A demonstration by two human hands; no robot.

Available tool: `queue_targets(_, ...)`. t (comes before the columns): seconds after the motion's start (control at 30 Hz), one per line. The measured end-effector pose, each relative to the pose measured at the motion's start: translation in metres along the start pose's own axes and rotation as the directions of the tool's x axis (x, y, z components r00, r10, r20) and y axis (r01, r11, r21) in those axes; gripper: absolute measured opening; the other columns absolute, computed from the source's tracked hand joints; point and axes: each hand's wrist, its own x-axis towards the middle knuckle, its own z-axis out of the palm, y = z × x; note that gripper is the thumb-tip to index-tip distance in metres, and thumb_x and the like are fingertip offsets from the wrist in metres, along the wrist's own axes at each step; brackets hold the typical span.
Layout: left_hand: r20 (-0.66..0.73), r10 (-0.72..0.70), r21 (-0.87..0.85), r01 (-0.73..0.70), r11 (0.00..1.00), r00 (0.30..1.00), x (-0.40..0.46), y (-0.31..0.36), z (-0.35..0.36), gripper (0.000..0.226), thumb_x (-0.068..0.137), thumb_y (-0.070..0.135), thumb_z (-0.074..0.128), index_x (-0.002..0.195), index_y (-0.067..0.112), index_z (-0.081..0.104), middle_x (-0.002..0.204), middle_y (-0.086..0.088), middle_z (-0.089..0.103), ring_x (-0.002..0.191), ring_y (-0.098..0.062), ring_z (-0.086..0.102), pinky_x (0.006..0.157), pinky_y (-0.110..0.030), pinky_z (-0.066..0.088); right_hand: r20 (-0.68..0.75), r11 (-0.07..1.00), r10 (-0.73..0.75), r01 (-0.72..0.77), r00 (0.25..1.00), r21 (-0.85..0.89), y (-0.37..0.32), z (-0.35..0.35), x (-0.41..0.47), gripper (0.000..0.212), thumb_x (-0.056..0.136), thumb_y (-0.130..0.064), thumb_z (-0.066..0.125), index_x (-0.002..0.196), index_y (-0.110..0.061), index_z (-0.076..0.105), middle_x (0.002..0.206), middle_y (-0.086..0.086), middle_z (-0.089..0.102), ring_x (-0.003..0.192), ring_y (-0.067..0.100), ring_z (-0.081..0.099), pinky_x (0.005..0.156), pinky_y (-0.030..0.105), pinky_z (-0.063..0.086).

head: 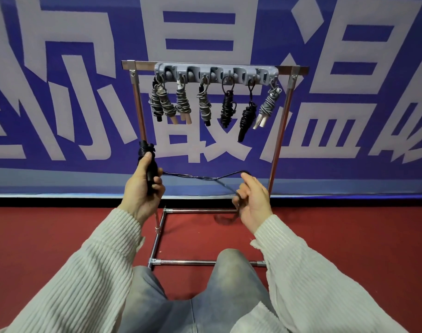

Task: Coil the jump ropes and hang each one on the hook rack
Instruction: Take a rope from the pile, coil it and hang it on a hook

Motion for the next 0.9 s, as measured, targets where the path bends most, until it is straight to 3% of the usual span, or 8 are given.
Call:
queue_targets(0.1,0.01,0.02,0.019,-0.02,1.0,1.0,0.002,0.006,0.002,0.032,0.09,0.042,0.074,0.115,0.025,0.064,0.077,0.0,0.058,0.049,-0.002,0.044,0.04,-0.01,0.035,0.064,0.842,-0.042,0.07,0.997,-0.535,-0.003,-0.002,0.003,0.035,0.096,-0.041,0.067,0.075,-0.018,0.052,0.054,-0.007,0.031,0.045,0.009,0.028,0.041,0.022,0.027)
queue_targets(0.23,0.012,0.076,-0.002,-0.076,0.997,0.997,0.008,0.037,-0.002,0.02,0.093,0.043,0.069,0.105,0.028,0.062,0.075,0.004,0.056,0.047,-0.001,0.044,0.04,-0.008,0.032,0.308,-0.085,-0.27,0.296,0.912,-0.951,-0.011,-0.038,0.015,0.053,0.091,-0.053,0.067,0.066,-0.007,0.06,0.05,0.005,0.05,0.048,0.017,0.043,0.051,0.032,0.034)
queue_targets(0.4,-0.05,0.111,0.071,-0.107,0.992,0.993,0.013,0.034,-0.004,0.024,0.09,0.038,0.075,0.107,0.024,0.064,0.08,0.0,0.057,0.05,-0.003,0.045,0.042,-0.011,0.036,0.108,0.858,-0.166,0.198,0.98,-0.475,-0.015,-0.041,0.01,0.033,0.09,-0.013,0.075,0.065,-0.016,0.053,0.059,0.002,0.043,0.047,0.009,0.044,0.046,0.021,0.038)
queue_targets(0.5,-0.122,0.146,0.065,-0.139,0.988,0.982,0.016,0.03,-0.008,0.032,0.088,0.037,0.078,0.11,0.019,0.062,0.081,-0.001,0.057,0.051,-0.004,0.047,0.043,-0.012,0.037,0.166,0.912,-0.13,0.183,0.978,-0.367,-0.022,-0.036,0.007,0.033,0.09,-0.007,0.074,0.066,-0.019,0.056,0.059,-0.005,0.04,0.044,0.007,0.033,0.043,0.021,0.031)
queue_targets(0.63,-0.17,0.209,0.029,-0.207,0.978,0.963,0.02,0.041,-0.024,0.028,0.09,0.036,0.076,0.108,0.021,0.061,0.076,0.002,0.057,0.053,-0.004,0.048,0.045,-0.012,0.038,0.472,-0.263,-0.149,0.425,0.869,-0.866,-0.026,-0.06,0.013,0.031,0.083,-0.047,0.075,0.065,-0.027,0.061,0.049,-0.008,0.053,0.052,0.008,0.05,0.057,0.026,0.041)
queue_targets(0.67,-0.175,0.211,0.027,-0.21,0.977,0.962,0.019,0.042,-0.027,0.028,0.09,0.036,0.076,0.108,0.02,0.061,0.077,0.002,0.057,0.054,-0.004,0.049,0.046,-0.012,0.038,0.494,-0.313,-0.122,0.438,0.861,-0.842,-0.024,-0.065,0.016,0.034,0.084,-0.049,0.073,0.061,-0.028,0.058,0.048,-0.007,0.052,0.055,0.008,0.053,0.063,0.025,0.043)
queue_targets(0.83,-0.196,0.203,0.089,-0.189,0.978,0.959,0.016,0.027,-0.029,0.032,0.09,0.033,0.077,0.109,0.013,0.062,0.077,-0.001,0.056,0.055,-0.006,0.049,0.047,-0.014,0.04,0.06,0.787,-0.154,0.159,0.986,-0.597,-0.018,-0.066,0.022,0.022,0.084,-0.018,0.08,0.072,-0.012,0.063,0.057,-0.002,0.043,0.053,0.013,0.039,0.057,0.026,0.041)
queue_targets(0.9,-0.189,0.214,0.125,-0.192,0.973,0.958,0.016,0.02,-0.025,0.032,0.09,0.031,0.077,0.109,0.011,0.06,0.076,-0.001,0.055,0.055,-0.007,0.048,0.047,-0.015,0.04,-0.027,0.895,-0.05,0.033,0.998,-0.444,-0.017,-0.063,0.022,0.018,0.087,-0.012,0.077,0.08,-0.015,0.061,0.061,-0.004,0.039,0.046,0.009,0.031,0.043,0.021,0.033)
